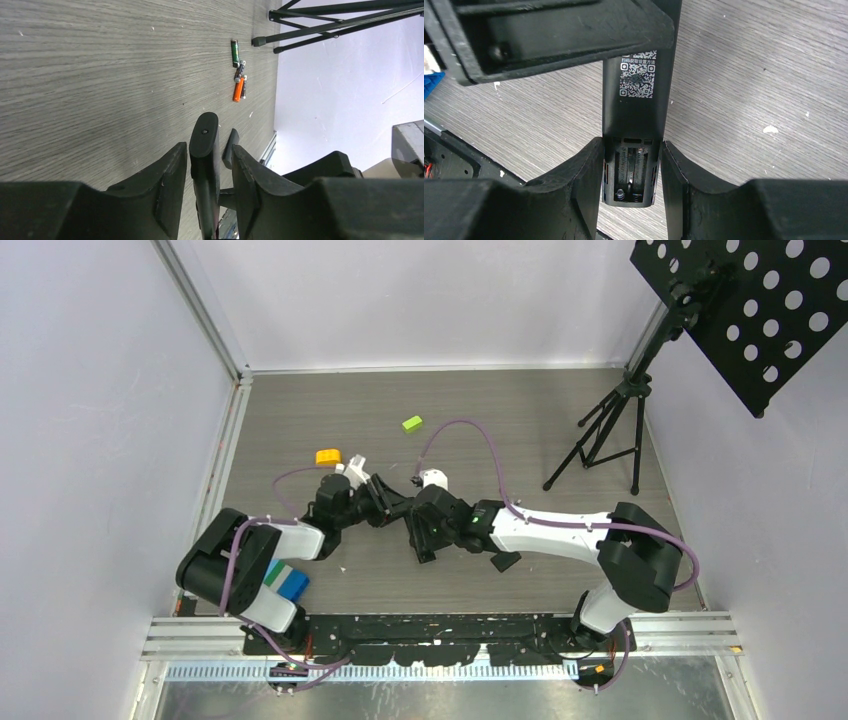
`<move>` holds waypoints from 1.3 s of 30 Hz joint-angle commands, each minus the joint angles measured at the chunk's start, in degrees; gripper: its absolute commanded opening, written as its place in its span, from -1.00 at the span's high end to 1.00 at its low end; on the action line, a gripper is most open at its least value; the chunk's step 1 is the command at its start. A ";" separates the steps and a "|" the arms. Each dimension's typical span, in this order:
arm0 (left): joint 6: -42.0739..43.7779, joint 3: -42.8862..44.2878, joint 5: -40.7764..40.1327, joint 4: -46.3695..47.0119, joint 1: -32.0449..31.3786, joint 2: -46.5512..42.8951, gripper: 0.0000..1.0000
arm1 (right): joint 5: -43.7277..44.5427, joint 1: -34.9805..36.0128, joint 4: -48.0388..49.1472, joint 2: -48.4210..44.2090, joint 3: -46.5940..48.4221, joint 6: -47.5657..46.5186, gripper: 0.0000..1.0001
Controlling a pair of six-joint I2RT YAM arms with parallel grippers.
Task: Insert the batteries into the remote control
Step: Pick up the remote control from the center of the board, then pick up the battery from the center of the board.
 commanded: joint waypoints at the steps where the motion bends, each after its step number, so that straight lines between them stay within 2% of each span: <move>1: 0.36 0.68 2.72 3.86 -0.14 0.94 0.23 | -0.53 -0.15 4.16 -1.04 1.87 -1.90 0.26; 5: 1.04 1.90 4.99 3.90 -0.25 1.84 0.26 | -1.99 -1.64 4.18 -1.96 1.91 -3.06 0.24; 8: 1.75 2.88 6.00 4.07 -0.36 2.11 0.55 | -2.45 -2.50 3.57 -2.16 2.14 -3.48 0.18; 9: 2.43 3.14 6.29 4.07 -0.36 1.97 0.67 | -2.36 -2.76 2.96 -2.45 2.19 -3.55 0.07; 11: 4.30 3.87 6.94 3.74 -0.36 1.50 0.91 | -2.08 -3.07 2.63 -4.16 1.26 -4.17 -0.39; 12: 6.31 4.23 7.38 3.65 -0.28 1.06 0.99 | -3.61 -3.31 2.73 -5.35 0.61 -4.88 -0.54; 15: 12.33 5.77 11.38 2.10 -0.27 -1.70 1.00 | -9.09 -5.61 0.45 -10.43 0.44 -5.42 -0.64; 19: 20.60 6.81 13.81 -2.94 -0.27 -6.47 1.00 | -6.58 -8.20 -3.32 -19.56 -1.12 -3.58 -0.64; 24: 25.74 6.25 19.35 -0.92 -0.35 -10.45 1.00 | 1.21 -12.29 -6.88 -29.89 -6.85 2.10 -0.58; 26: 26.36 6.07 21.54 0.37 -0.35 -11.86 1.00 | 5.04 -14.16 -10.65 -31.10 -7.51 4.92 -0.46; 31: 28.27 6.95 23.18 -1.67 -0.29 -15.48 1.00 | 15.53 -18.73 -23.77 -26.74 -5.09 13.38 -0.01; 33: 28.30 6.90 22.92 -1.78 -0.30 -16.32 1.00 | 16.80 -20.66 -27.60 -24.48 -4.91 15.84 0.16; 36: 28.55 7.00 22.07 -2.66 -0.28 -17.25 1.00 | 16.62 -23.25 -30.26 -21.43 -5.88 18.56 0.28; 39: 29.08 7.08 21.13 -4.17 -0.36 -17.75 1.00 | 18.43 -24.11 -30.84 -19.08 -6.83 18.86 0.28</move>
